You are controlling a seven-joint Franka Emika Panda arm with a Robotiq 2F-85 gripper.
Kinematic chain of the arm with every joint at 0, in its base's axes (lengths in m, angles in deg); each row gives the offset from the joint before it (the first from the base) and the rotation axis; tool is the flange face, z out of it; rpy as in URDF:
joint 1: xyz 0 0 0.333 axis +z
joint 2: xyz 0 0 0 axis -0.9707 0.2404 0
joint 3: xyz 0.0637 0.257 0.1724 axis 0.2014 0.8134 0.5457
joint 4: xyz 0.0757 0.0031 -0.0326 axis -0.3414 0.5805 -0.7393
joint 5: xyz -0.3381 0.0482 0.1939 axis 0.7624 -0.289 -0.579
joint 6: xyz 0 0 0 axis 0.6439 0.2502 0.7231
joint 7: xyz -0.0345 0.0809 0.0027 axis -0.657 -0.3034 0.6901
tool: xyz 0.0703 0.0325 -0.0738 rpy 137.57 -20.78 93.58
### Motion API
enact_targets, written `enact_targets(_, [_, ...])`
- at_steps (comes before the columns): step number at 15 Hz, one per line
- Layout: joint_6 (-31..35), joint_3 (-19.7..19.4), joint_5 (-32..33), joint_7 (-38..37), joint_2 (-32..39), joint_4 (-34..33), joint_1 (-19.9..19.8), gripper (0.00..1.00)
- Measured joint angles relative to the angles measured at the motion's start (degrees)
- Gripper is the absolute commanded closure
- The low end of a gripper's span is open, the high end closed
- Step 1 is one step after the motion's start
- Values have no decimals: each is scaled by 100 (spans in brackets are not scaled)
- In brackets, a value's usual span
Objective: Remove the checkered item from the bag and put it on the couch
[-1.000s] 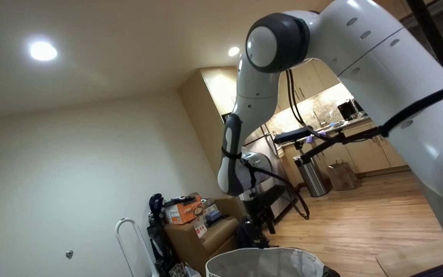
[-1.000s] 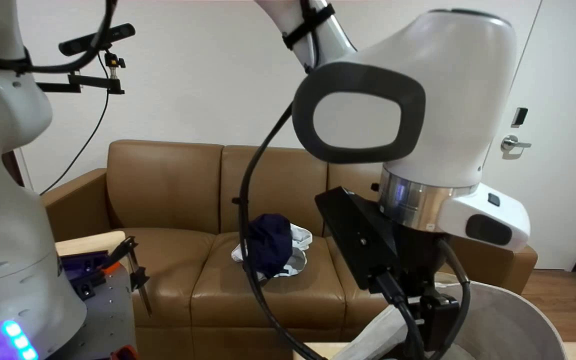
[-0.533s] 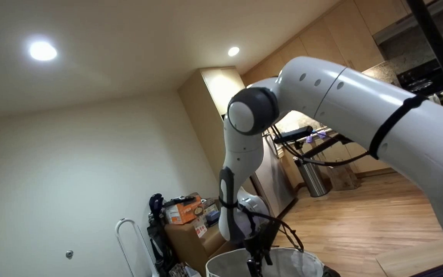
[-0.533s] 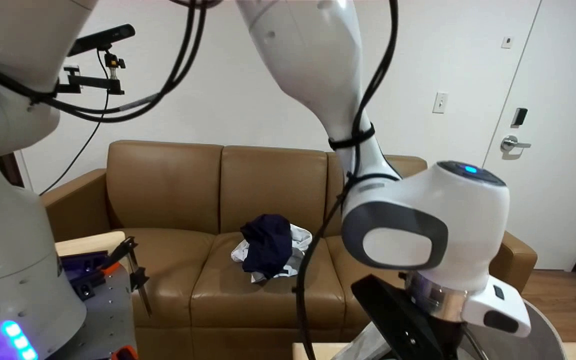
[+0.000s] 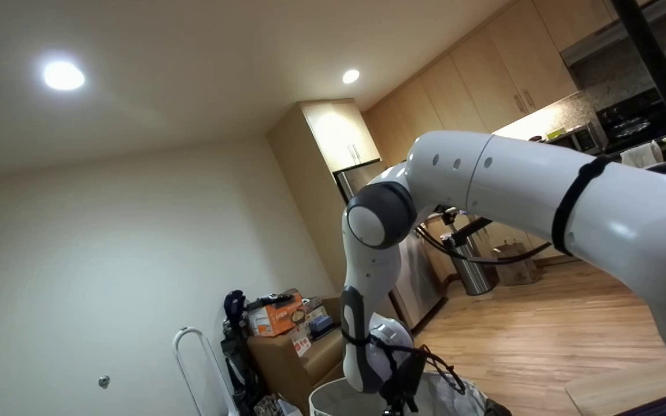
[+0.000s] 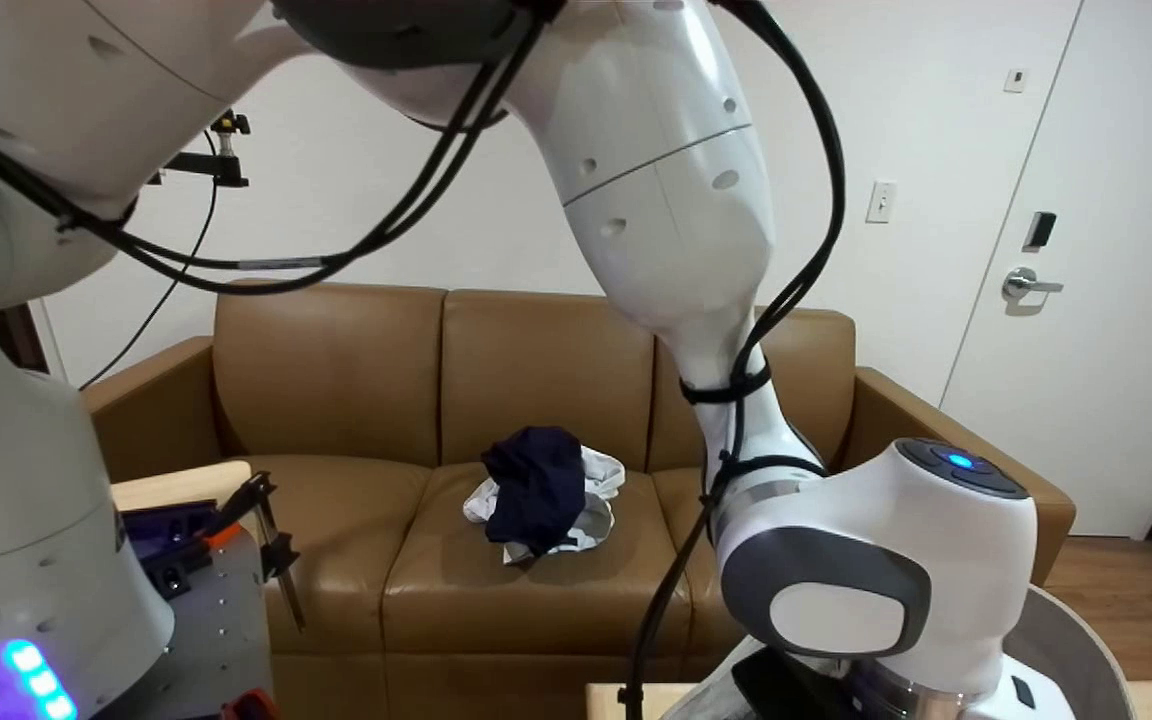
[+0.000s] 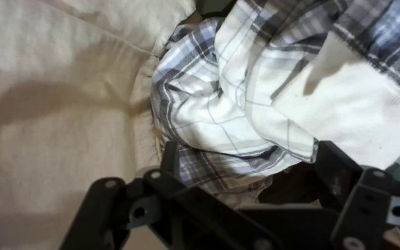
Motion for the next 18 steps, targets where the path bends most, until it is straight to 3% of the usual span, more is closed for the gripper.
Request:
enact_targets(9, [622,158,440,-40,518,-351,-106,0])
enact_targets(15, [642,107,813,-170,1412,-1204,-116,0])
enact_targets(18, [642,307,814,-168,1863,-1696,-279,0])
